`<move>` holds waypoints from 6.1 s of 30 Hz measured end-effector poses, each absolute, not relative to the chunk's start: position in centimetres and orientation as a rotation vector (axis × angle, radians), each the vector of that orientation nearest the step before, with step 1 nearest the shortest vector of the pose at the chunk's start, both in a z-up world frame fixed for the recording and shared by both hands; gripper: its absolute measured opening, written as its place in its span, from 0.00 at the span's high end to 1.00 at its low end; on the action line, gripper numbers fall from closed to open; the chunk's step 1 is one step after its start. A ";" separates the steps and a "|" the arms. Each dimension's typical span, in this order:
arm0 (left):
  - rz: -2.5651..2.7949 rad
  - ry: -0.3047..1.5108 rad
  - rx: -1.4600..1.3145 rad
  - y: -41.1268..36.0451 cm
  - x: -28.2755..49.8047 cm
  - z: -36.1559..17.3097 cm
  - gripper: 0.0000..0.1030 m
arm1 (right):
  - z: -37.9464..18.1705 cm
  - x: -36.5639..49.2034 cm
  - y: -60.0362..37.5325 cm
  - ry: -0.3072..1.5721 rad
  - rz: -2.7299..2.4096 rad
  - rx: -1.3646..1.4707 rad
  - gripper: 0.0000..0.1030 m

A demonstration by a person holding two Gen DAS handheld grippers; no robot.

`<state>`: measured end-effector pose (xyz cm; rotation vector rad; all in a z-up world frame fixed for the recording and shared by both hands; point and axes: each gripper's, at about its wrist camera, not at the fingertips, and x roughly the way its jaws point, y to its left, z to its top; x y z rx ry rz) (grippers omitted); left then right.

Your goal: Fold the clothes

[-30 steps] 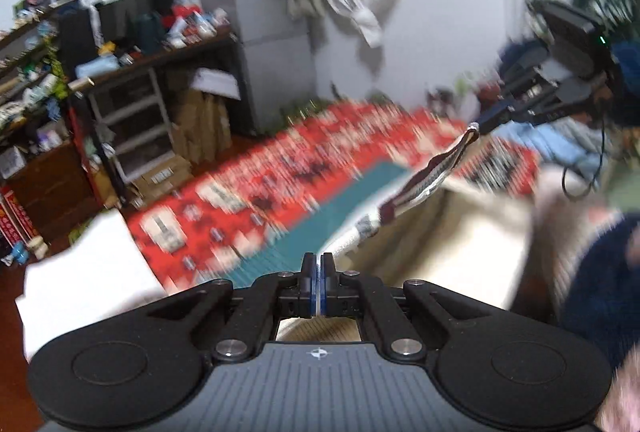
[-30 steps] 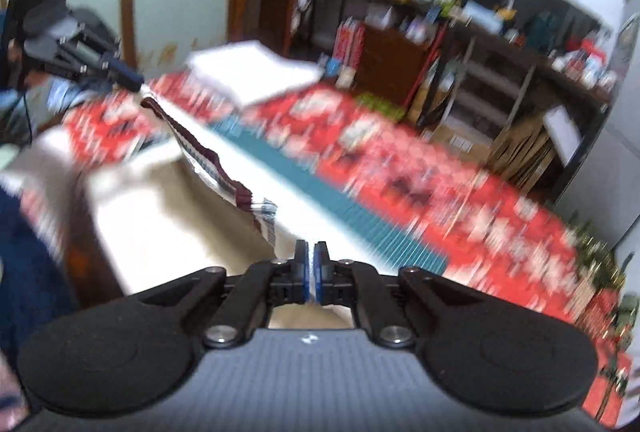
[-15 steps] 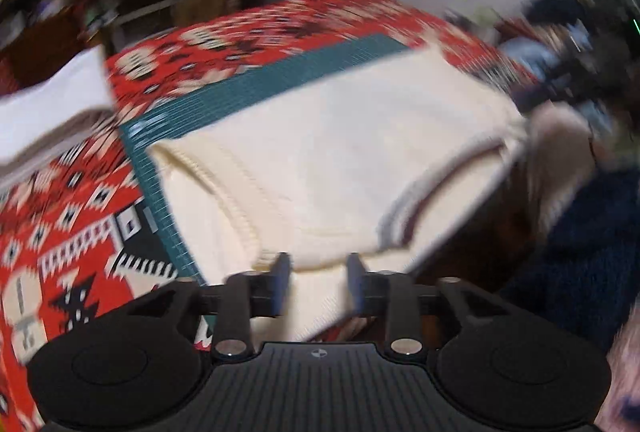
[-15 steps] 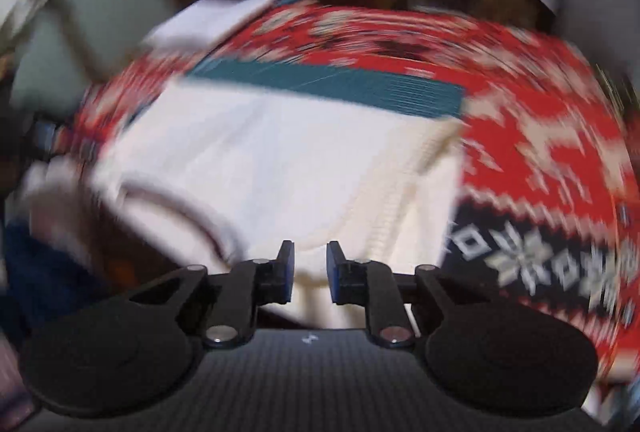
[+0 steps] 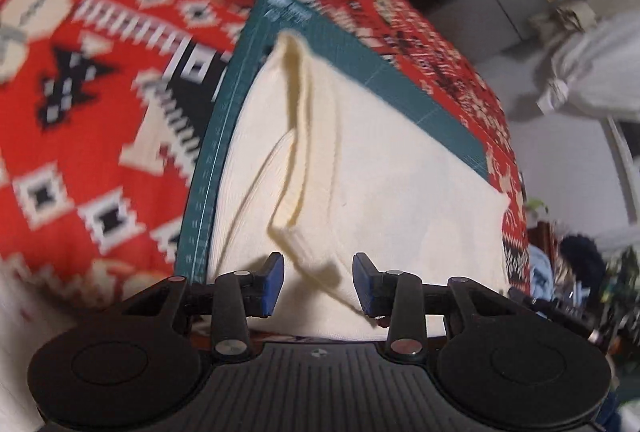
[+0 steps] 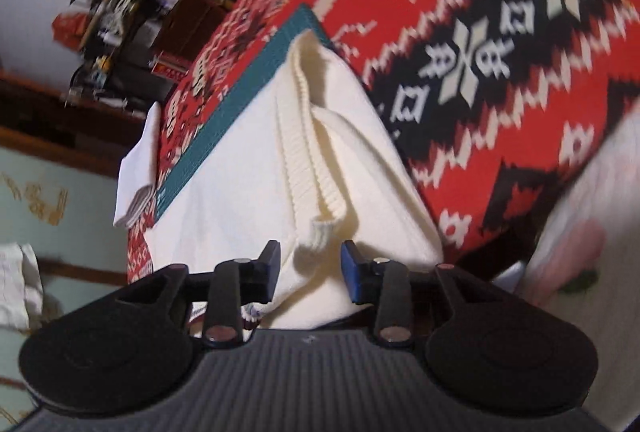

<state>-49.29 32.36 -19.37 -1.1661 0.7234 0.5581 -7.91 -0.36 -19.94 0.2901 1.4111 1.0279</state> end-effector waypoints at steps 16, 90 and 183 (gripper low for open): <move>0.596 0.652 -1.155 30.5 -49.0 -18.3 0.94 | -19.4 -9.1 0.2 1.324 1.024 0.327 0.95; 0.703 0.659 -0.347 32.3 -34.9 -18.6 0.58 | -16.5 -14.2 17.0 0.653 1.140 -0.325 0.71; 0.706 0.783 -0.647 28.4 -46.6 -18.3 0.88 | -15.4 -13.7 5.8 0.851 1.126 -0.279 0.90</move>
